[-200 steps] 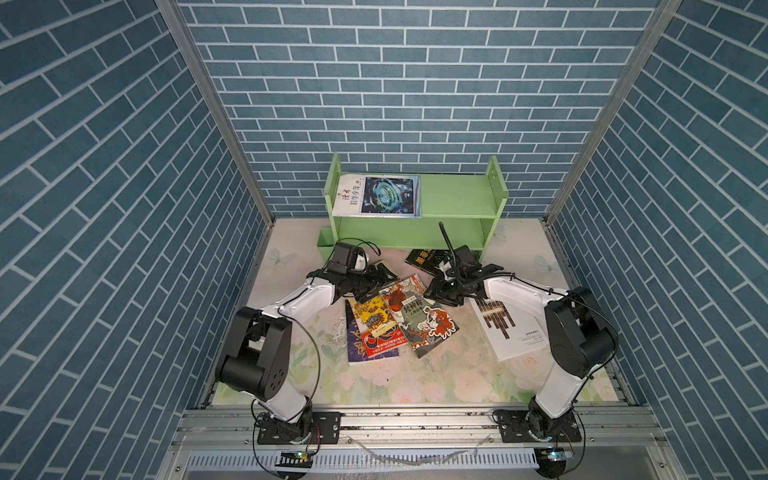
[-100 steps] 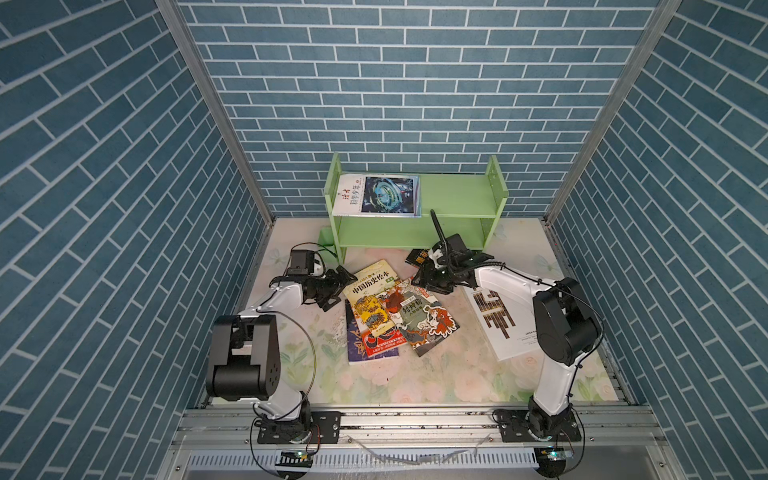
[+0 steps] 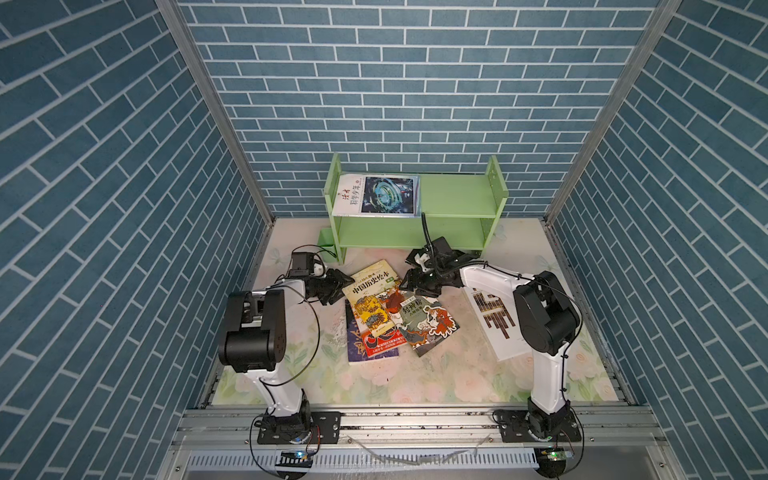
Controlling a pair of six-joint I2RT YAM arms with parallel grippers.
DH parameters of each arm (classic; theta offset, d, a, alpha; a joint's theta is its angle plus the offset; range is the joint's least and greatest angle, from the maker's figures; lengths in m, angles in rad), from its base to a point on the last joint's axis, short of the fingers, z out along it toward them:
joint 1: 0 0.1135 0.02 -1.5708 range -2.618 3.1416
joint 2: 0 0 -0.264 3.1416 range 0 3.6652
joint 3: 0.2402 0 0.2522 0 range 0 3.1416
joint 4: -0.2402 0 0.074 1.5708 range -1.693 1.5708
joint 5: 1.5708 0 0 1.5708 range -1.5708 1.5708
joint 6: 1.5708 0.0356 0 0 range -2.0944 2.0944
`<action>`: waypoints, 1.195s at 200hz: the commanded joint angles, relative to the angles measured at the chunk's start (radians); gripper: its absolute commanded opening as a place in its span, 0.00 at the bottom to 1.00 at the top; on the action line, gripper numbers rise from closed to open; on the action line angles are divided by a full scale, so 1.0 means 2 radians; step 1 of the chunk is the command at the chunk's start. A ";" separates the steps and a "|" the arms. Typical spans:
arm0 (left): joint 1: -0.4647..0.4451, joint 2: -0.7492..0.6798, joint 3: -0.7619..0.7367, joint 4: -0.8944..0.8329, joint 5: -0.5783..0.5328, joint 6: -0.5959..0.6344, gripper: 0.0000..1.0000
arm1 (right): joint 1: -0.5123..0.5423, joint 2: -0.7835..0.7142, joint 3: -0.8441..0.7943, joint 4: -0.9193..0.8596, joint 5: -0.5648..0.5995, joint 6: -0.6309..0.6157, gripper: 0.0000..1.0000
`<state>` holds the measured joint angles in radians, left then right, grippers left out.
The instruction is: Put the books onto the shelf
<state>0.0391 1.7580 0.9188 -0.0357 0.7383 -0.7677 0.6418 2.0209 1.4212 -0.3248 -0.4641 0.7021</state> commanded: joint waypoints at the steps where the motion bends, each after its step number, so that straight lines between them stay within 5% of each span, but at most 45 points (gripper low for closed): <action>1: 0.002 0.001 0.007 0.035 0.020 0.003 0.47 | 0.002 0.026 0.005 -0.005 -0.006 0.012 0.72; 90: 0.001 -0.039 -0.015 0.045 0.034 0.015 0.00 | 0.003 0.020 -0.019 0.014 0.036 0.031 0.70; 120: 0.002 -0.127 0.020 -0.050 0.028 0.065 0.00 | 0.003 -0.045 -0.013 0.019 0.064 0.034 0.69; 173: 0.001 -0.242 0.209 -0.308 0.090 0.212 0.00 | 0.000 -0.155 0.050 0.017 0.105 0.020 0.69; 203: 0.001 -0.259 0.287 -0.226 0.146 0.129 0.00 | -0.004 -0.197 0.076 0.033 0.125 0.012 0.69; 239: 0.001 -0.224 0.335 -0.032 0.121 -0.021 0.00 | -0.016 -0.234 0.071 0.079 0.147 0.022 0.70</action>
<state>0.0387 1.2457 1.5425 -0.3775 0.9794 -0.5934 0.6277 1.5764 1.5734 -0.2192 -0.2268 0.7433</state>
